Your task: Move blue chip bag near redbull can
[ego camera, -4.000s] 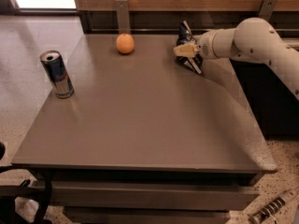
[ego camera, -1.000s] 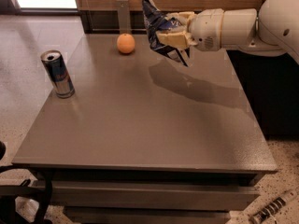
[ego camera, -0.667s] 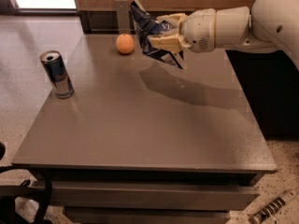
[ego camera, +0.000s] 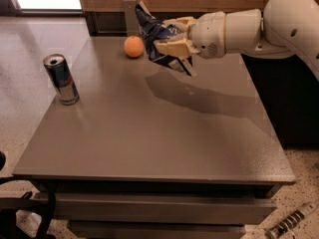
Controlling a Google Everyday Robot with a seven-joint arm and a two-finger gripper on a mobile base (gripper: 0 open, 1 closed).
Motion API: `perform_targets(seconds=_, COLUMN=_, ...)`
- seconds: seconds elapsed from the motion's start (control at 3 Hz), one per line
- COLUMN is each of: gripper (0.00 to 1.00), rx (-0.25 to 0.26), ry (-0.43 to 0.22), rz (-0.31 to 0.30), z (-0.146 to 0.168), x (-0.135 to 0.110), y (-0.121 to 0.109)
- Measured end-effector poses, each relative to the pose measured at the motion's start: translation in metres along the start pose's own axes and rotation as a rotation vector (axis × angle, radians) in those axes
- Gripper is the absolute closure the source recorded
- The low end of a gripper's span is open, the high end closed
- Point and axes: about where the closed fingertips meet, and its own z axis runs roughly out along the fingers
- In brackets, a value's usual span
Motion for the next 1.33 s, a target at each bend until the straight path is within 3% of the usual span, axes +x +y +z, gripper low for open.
perform_targets(seconds=0.67, gripper=1.0, rx=0.084, ry=0.044, rz=0.027, z=0.023, x=-0.009, y=0.045)
perform_targets(seconds=1.33, gripper=1.0, rx=0.08, ry=0.051, rz=0.038, z=0.075, x=-0.009, y=0.09)
